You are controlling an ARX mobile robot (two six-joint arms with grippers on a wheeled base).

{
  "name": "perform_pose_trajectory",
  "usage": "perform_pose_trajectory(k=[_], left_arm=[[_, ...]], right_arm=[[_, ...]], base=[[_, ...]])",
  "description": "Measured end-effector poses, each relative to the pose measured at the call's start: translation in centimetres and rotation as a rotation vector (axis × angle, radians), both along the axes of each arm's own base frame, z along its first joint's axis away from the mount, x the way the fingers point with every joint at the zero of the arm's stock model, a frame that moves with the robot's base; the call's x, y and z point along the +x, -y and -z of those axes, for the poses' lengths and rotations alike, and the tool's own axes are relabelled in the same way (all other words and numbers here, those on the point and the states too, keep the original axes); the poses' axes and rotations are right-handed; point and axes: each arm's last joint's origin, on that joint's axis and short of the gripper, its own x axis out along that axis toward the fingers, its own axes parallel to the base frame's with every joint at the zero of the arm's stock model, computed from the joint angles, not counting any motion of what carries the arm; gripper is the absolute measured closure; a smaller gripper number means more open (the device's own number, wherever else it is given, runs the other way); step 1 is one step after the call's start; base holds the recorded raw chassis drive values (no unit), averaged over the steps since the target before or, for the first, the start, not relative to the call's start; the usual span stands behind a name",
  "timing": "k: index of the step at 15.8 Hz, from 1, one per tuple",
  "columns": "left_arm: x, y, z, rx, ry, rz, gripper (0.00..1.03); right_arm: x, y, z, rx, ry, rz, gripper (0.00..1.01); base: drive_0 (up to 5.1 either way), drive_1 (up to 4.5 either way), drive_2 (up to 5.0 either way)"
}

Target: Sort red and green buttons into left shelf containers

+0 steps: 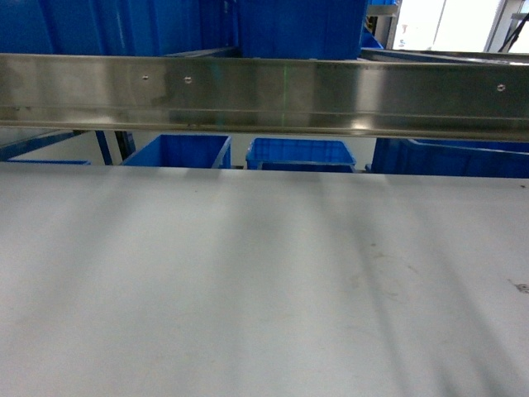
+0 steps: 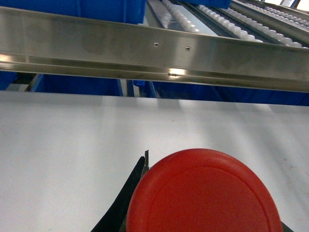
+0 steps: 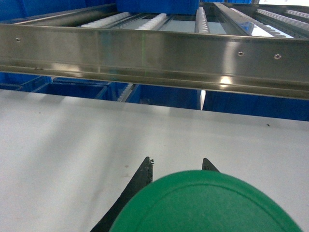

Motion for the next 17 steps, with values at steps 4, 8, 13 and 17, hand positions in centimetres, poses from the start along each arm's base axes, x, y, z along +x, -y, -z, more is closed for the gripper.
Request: perform_pose_trajectory(k=[4, 8, 13, 17], left_arm=[[0.02, 0.02, -0.03, 0.000, 0.004, 0.001, 0.77], [0.01, 0.02, 0.01, 0.000, 0.000, 0.001, 0.77], [0.01, 0.02, -0.01, 0.000, 0.002, 0.001, 0.77], [0.02, 0.02, -0.03, 0.000, 0.003, 0.001, 0.77]], right_arm=[[0.00, 0.00, 0.03, 0.000, -0.003, 0.000, 0.76], [-0.01, 0.00, 0.00, 0.000, -0.001, 0.000, 0.76], [-0.01, 0.00, 0.00, 0.000, 0.000, 0.000, 0.76], [0.00, 0.00, -0.02, 0.000, 0.002, 0.000, 0.76]], base=[[-5.0, 2.47, 2.5], [-5.0, 2.45, 2.4], [-5.0, 2.44, 2.4], [-5.0, 2.46, 2.5]])
